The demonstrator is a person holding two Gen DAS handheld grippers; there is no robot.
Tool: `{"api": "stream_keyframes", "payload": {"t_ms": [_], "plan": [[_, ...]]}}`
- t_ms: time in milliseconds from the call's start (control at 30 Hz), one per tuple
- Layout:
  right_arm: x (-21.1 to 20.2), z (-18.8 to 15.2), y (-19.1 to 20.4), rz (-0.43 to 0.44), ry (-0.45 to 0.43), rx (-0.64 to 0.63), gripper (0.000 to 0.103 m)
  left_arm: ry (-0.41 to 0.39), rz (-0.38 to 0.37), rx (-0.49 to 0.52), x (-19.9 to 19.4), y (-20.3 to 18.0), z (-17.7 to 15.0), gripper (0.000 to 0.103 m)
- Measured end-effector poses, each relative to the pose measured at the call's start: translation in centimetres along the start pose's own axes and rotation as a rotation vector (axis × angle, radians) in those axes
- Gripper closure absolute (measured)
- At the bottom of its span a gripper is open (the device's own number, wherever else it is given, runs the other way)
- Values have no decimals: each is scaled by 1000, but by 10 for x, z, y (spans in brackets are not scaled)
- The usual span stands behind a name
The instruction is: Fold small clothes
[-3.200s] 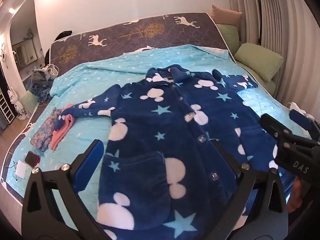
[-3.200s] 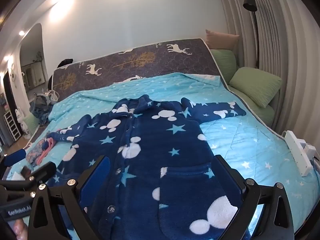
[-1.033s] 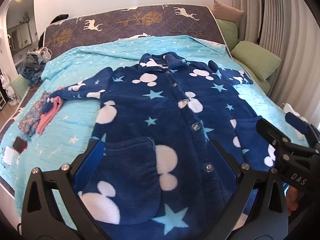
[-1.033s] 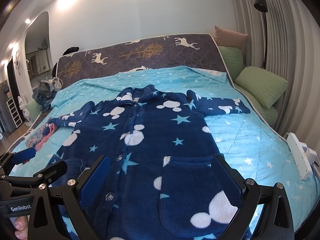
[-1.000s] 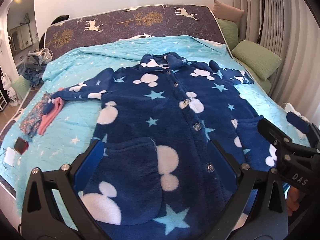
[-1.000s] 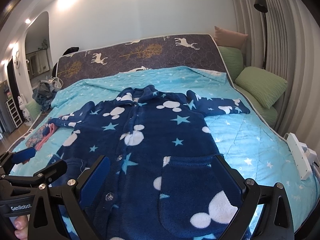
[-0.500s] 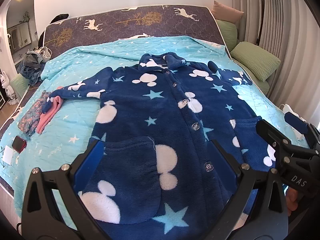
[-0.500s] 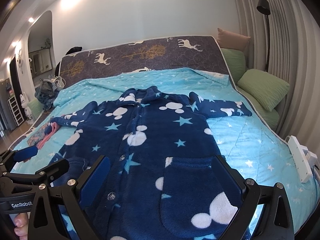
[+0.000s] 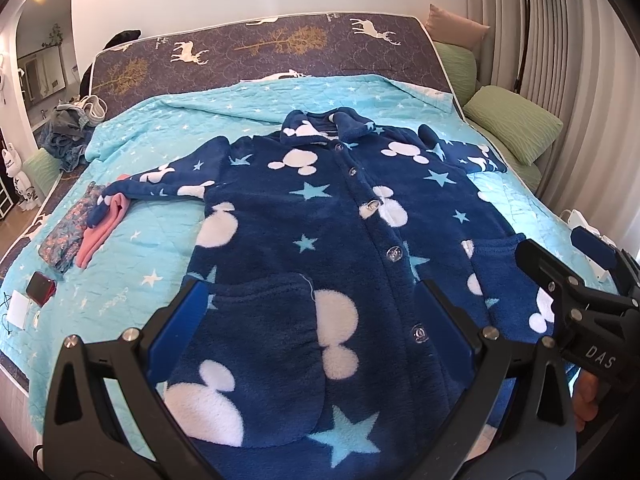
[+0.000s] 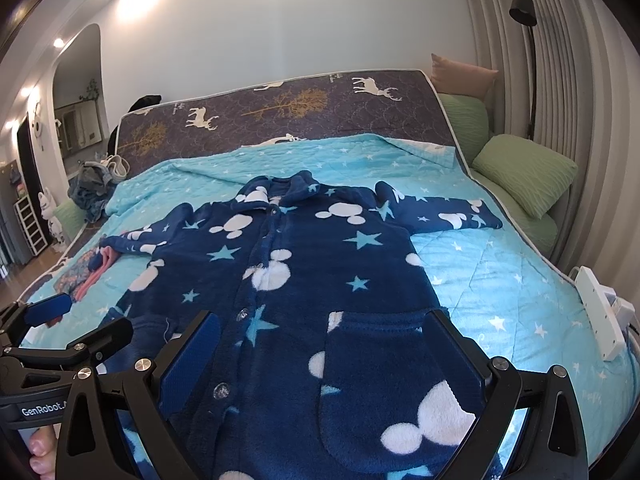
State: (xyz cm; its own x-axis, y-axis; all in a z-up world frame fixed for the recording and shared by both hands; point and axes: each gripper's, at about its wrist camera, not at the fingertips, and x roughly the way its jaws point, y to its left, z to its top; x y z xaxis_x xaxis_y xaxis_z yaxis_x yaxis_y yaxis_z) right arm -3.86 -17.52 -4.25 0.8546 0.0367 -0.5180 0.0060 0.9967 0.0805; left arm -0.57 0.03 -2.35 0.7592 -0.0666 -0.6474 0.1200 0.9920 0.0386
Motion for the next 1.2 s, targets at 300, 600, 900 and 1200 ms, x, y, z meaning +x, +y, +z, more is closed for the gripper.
{"api": "stream_keyframes", "payload": {"t_ms": [300, 600, 900, 1200], "plan": [[0, 0, 0, 1, 0, 1, 0, -2, 3, -1, -1, 0, -1, 1], [0, 0, 0, 1, -1, 2, 0, -3, 4, 0, -1, 0, 0, 1], [0, -1, -1, 1, 1, 3, 0, -3, 2, -2, -1, 0, 0, 1], [3, 2, 0, 17, 6, -2, 0, -5, -39, -125, 8, 43, 12, 1]]}}
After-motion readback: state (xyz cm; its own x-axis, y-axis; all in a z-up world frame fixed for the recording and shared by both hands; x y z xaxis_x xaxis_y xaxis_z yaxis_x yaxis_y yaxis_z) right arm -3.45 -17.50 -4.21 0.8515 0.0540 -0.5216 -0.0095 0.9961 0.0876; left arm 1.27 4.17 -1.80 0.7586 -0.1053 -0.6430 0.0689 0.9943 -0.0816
